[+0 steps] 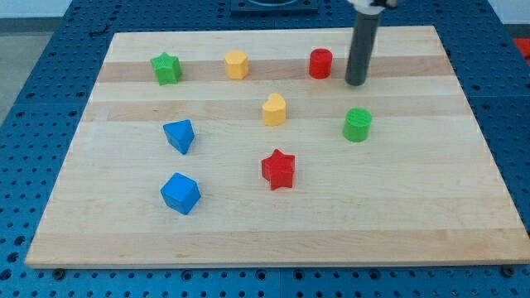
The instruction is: Push red circle to above yellow heart
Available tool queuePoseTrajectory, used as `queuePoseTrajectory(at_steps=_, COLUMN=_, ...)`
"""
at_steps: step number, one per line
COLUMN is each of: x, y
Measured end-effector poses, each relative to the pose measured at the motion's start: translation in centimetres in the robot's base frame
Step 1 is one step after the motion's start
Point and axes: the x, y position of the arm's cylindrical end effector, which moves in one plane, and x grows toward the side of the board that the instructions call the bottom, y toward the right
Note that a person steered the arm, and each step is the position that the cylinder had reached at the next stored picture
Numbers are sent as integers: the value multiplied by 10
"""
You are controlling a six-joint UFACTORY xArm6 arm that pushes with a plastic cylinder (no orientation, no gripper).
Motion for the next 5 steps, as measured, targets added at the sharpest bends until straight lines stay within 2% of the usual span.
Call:
queuePoseTrajectory(at_steps=1, x=-38, y=8)
queuePoseTrajectory(at_steps=2, x=-55, y=-3)
queuePoseTrajectory(at_steps=4, x=-55, y=-71)
queuePoseTrajectory(at_steps=5, x=-53, y=-74)
